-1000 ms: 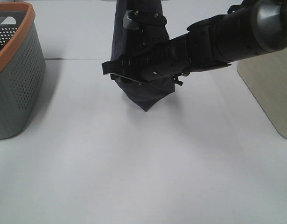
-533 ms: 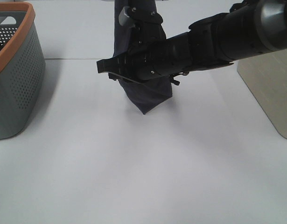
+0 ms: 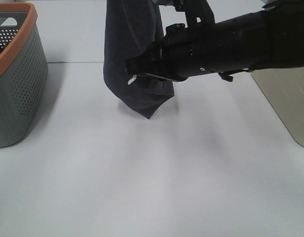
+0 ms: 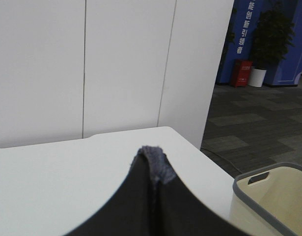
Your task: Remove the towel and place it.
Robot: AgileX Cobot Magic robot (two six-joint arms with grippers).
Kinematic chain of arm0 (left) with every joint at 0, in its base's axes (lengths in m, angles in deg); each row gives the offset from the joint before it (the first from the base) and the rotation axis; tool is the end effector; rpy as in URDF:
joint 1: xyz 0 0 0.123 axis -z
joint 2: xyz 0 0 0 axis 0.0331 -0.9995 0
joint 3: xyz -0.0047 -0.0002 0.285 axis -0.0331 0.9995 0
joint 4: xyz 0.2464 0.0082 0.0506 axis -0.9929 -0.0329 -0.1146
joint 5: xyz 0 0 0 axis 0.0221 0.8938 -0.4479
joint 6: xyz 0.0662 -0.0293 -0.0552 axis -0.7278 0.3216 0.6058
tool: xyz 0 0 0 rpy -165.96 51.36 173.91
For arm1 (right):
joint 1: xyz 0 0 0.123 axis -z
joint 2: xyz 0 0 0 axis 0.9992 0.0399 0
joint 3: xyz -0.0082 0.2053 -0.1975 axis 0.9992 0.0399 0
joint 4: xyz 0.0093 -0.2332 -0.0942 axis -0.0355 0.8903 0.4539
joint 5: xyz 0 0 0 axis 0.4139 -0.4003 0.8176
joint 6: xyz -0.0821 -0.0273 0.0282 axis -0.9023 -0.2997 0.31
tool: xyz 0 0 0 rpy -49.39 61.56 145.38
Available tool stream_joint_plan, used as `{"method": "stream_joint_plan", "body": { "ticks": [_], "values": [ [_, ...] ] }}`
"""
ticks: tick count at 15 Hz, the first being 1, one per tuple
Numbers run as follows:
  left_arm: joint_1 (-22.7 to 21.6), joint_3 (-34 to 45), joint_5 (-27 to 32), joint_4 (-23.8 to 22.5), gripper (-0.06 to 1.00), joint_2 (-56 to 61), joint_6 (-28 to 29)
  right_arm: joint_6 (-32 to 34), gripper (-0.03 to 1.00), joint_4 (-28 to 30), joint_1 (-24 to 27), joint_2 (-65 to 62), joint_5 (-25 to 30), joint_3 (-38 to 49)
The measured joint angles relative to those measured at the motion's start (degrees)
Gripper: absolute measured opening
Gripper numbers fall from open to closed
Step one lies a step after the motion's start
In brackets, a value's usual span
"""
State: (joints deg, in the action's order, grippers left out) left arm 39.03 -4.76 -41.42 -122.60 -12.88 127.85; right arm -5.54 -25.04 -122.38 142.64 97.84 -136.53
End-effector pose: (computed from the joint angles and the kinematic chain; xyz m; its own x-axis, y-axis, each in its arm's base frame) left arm 0.3272 -0.2307 0.4161 -0.0815 -0.1258 -0.9887 0.4715 0.8691 -0.1495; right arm 0.2678 0.2105 0.2383 -0.4986 -0.2530 -0.8291 -0.6753 0.7130 0.1886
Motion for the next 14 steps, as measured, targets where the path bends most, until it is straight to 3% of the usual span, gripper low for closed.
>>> {"method": "stream_joint_plan", "body": {
  "ticks": [1,2,5,8,9,11,14],
  "values": [
    [0.00,0.00,2.35,1.49,0.00,0.57,-2.29,0.23,0.02,2.86,0.00,-2.29,-0.17,2.23],
    [0.00,0.00,8.31,6.36,0.00,2.01,-8.02,1.20,0.02,7.10,0.00,-4.70,-0.23,4.81],
    [-0.06,0.00,19.94,25.04,0.00,3.84,-28.53,8.37,0.02,17.82,0.00,-9.17,-0.11,5.90],
    [-0.06,0.00,22.80,42.00,0.00,3.84,-43.37,19.02,0.02,33.40,0.46,-11.40,0.29,5.90],
    [-0.06,0.00,23.72,44.98,0.00,3.84,-45.61,22.80,0.02,39.59,1.72,-11.75,2.01,5.79],
    [-0.06,0.00,24.47,46.75,0.00,3.84,-46.93,31.34,0.02,50.71,7.73,-11.86,9.63,2.86],
    [-0.06,0.00,24.75,47.44,0.00,3.84,-43.89,38.67,0.02,70.07,14.27,-11.86,23.95,-7.33]
  ]
}}
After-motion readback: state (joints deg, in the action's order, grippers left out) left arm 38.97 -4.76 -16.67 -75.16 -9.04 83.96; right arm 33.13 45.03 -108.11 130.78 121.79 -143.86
